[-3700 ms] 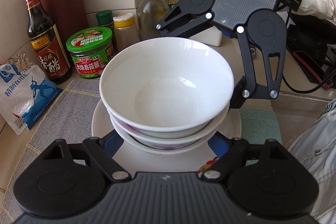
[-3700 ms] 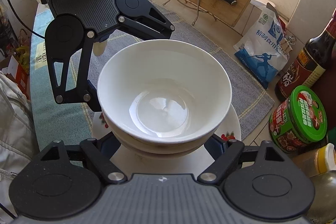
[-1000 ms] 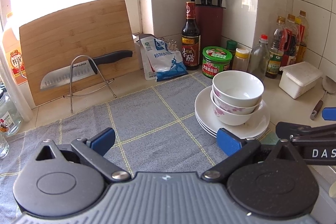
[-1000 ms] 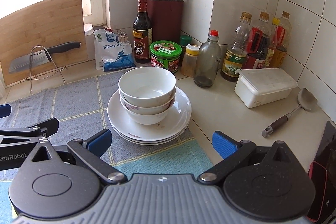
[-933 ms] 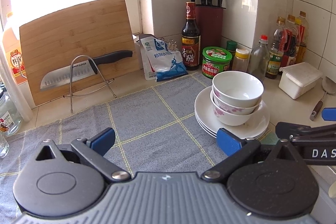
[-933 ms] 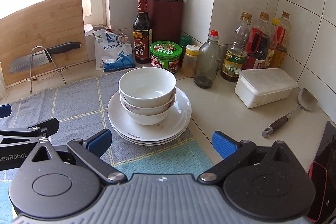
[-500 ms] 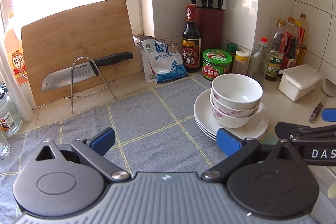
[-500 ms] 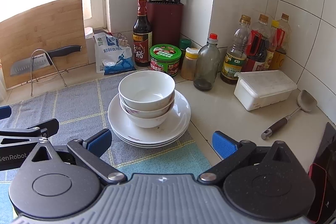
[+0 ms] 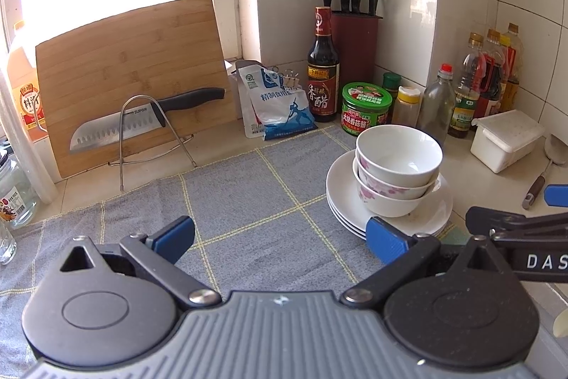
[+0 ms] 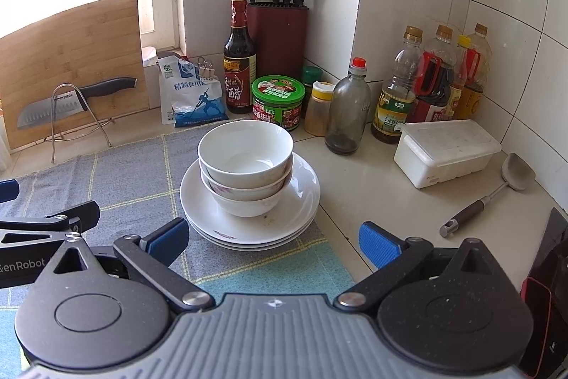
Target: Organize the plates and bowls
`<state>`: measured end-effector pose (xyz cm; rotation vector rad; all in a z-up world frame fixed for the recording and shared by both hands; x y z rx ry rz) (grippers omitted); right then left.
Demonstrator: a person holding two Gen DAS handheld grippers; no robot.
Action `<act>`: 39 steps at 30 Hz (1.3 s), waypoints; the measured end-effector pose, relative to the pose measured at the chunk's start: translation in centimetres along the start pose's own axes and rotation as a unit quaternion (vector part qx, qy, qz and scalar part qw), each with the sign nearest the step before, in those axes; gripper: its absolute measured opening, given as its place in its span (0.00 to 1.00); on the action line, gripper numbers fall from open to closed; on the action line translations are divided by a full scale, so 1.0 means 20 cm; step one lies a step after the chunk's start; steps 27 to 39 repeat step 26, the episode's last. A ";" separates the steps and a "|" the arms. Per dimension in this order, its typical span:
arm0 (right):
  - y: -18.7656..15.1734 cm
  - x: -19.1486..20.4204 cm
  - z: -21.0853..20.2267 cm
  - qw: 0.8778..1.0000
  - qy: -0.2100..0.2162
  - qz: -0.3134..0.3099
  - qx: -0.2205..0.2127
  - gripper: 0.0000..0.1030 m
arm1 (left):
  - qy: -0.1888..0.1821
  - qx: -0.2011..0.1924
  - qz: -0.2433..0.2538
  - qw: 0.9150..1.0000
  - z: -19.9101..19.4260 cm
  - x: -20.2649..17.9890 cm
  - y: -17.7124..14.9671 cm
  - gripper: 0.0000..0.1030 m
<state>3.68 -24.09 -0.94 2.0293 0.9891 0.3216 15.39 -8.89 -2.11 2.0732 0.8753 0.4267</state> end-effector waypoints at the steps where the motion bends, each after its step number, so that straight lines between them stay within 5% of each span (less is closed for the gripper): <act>1: 0.00 0.00 0.00 1.000 0.000 0.000 0.000 1.00 | 0.000 0.001 -0.001 1.000 0.00 0.00 0.00 0.99; 39: 0.01 -0.01 -0.01 1.000 0.002 -0.002 -0.004 1.00 | 0.002 0.001 -0.007 1.000 -0.01 -0.01 0.00 0.99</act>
Point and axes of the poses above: each gripper's, at about its wrist camera, not at the fingertips, and z roughly the way its jaws point, x to its left, y to its top, the point moved 4 cm from there along z, roughly the way its jaws point, and after that the axes turned 7 degrees about -y, right-handed, at the moved point
